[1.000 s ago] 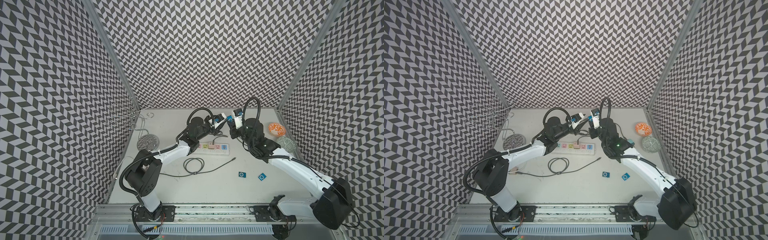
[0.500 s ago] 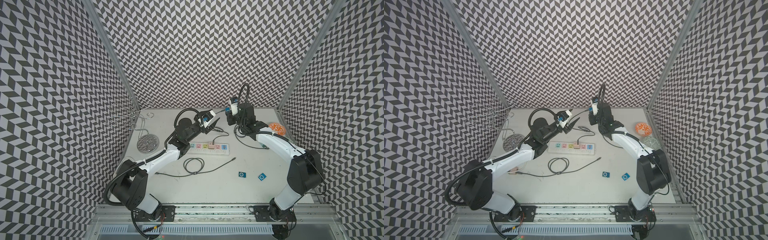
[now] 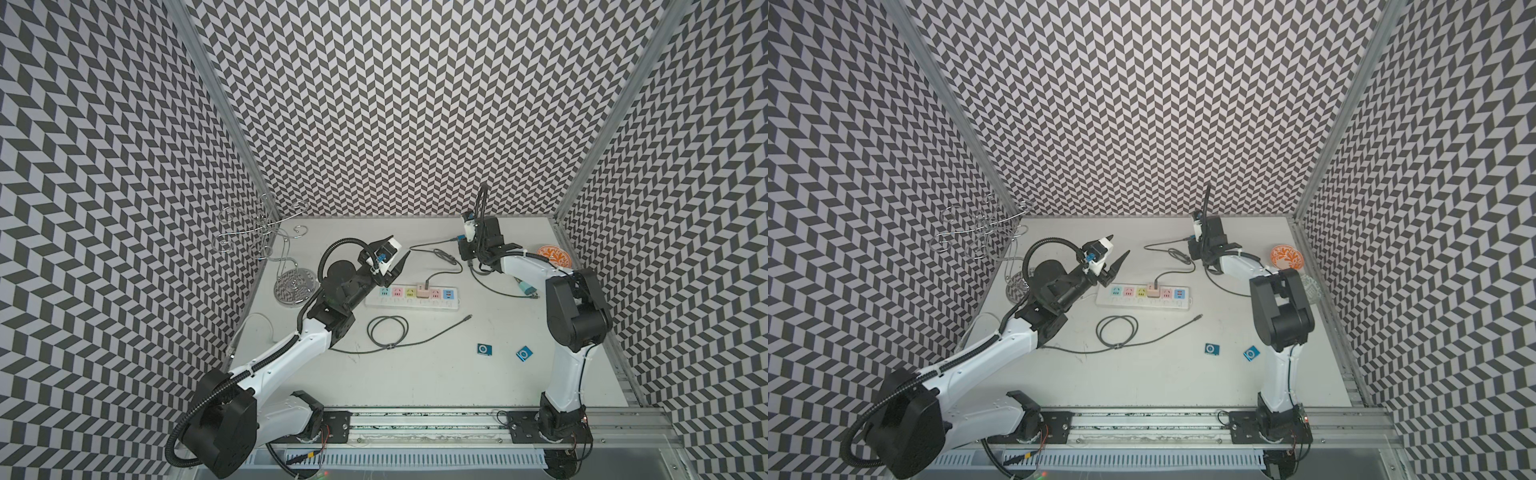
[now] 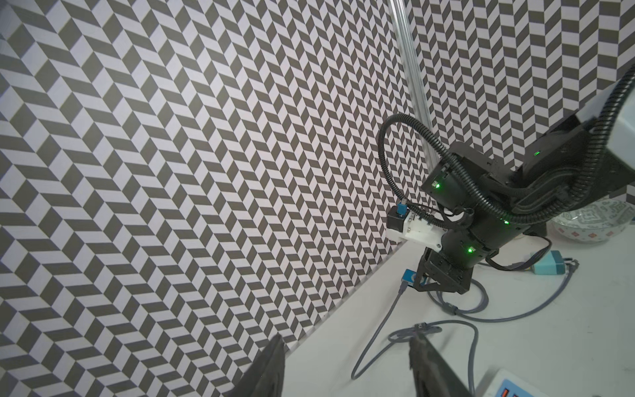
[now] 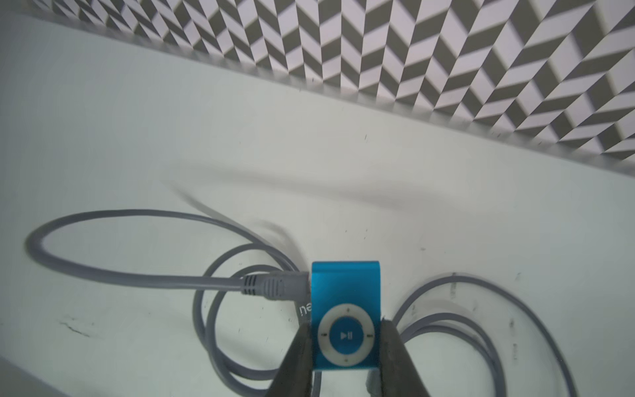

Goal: Charge mp3
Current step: Place the MP3 player at the center of the board.

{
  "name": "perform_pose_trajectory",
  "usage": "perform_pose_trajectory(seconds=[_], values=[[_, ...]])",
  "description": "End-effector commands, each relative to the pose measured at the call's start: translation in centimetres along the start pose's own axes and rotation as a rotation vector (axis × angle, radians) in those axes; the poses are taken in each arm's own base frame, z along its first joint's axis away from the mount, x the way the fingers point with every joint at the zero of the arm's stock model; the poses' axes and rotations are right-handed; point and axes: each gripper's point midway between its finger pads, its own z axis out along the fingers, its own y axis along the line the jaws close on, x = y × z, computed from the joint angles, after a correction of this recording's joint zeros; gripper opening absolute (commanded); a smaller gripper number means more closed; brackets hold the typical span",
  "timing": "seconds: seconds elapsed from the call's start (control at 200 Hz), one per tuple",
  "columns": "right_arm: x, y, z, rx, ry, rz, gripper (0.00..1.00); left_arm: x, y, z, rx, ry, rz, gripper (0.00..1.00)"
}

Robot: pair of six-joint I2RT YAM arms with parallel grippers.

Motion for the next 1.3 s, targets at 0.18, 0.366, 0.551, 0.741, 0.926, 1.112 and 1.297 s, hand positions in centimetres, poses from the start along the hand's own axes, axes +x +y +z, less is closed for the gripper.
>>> perform_pose_trajectory(seconds=[0.18, 0.366, 0.551, 0.741, 0.926, 1.112, 1.297], values=[[4.2, 2.1, 1.9, -0.081, 0.091, 0.014, 0.1, 0.6, 0.4, -1.0, -0.027, 0.026, -0.037, 0.59], [6.3, 1.8, 3.4, -0.049, 0.18, 0.03, 0.13, 0.7, 0.2, -1.0, -0.017, 0.027, -0.049, 0.58], [7.4, 2.4, 3.9, -0.081, 0.233, 0.041, 0.22, 0.6, 0.1, -1.1, -0.015, 0.026, -0.049, 0.58], [5.6, 2.6, 2.6, -0.09, 0.171, 0.026, 0.53, 0.7, 0.2, -1.2, -0.019, 0.027, -0.044, 0.58], [0.3, 2.2, -0.1, -0.077, 0.008, 0.001, 0.73, 0.8, 0.1, -1.2, -0.015, 0.029, -0.042, 0.58], [-4.5, 1.5, -3.3, -0.042, -0.112, -0.023, 0.8, 0.3, 0.2, -1.3, -0.016, 0.019, -0.031, 0.58], [-4.8, -2.6, -6.8, 0.032, -0.139, -0.027, 0.86, -0.1, 0.1, -1.5, -0.008, 0.006, -0.024, 0.58]])
